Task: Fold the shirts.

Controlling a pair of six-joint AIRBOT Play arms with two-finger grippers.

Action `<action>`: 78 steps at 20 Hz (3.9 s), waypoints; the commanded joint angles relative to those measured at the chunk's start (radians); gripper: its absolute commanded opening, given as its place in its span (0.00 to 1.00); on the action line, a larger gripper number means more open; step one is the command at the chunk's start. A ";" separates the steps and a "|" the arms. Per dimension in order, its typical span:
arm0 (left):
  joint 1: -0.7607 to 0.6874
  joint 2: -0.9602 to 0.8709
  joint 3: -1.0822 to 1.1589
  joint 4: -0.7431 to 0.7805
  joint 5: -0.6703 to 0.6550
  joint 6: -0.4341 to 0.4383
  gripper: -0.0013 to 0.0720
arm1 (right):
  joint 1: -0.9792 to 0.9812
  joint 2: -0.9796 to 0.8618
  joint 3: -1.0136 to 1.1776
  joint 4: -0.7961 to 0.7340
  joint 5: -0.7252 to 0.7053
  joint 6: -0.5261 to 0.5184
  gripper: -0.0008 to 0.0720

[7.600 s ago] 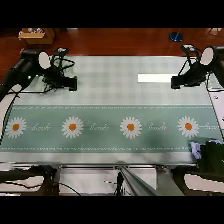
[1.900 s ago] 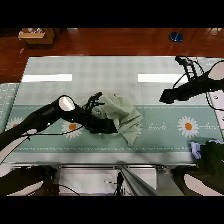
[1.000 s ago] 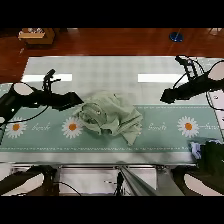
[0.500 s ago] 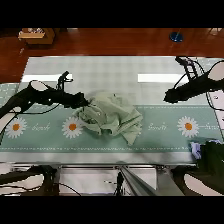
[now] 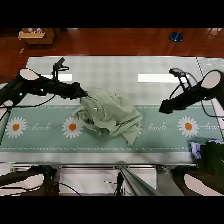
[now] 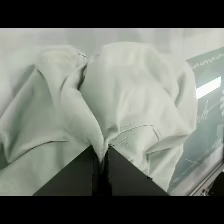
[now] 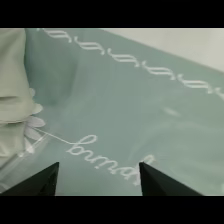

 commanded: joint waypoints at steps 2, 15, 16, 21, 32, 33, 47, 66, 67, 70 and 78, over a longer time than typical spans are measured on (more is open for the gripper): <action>0.002 0.006 0.018 -0.001 -0.046 0.000 0.08 | 0.000 0.000 -0.216 0.447 -0.219 -0.106 0.84; 0.003 0.007 0.023 -0.001 -0.068 0.000 0.07 | 0.133 -0.216 -0.291 0.765 -0.348 -0.198 0.24; 0.007 0.011 0.035 -0.002 -0.071 0.001 0.07 | 0.130 -0.208 -0.286 0.769 -0.328 -0.202 0.05; 0.089 0.130 0.302 -0.075 -0.152 -0.010 0.07 | -0.027 0.042 -0.164 0.767 -0.197 -0.227 0.04; 0.163 0.389 0.986 -0.273 -0.087 -0.208 0.07 | -0.163 0.524 0.403 0.750 -0.238 -0.043 0.04; 0.162 0.400 0.989 -0.330 -0.076 -0.208 0.07 | -0.163 0.524 0.440 0.752 -0.234 -0.023 0.04; 0.157 0.415 0.671 0.220 -0.533 -0.267 0.07 | -0.037 0.380 0.303 0.432 0.076 0.063 0.04; 0.157 0.346 0.024 0.348 -0.224 -0.199 0.07 | 0.262 -0.105 0.208 0.390 -0.842 0.026 0.52; 0.157 0.330 0.024 0.348 -0.223 -0.199 0.07 | 0.261 -0.104 0.208 0.380 -0.803 0.025 0.65; 0.157 0.276 0.024 0.347 -0.223 -0.199 0.07 | 0.202 -0.028 0.208 0.349 -0.626 0.023 0.70; 0.157 0.215 0.024 0.328 -0.208 -0.168 0.07 | -0.148 0.206 -0.143 -0.006 -0.008 0.065 0.68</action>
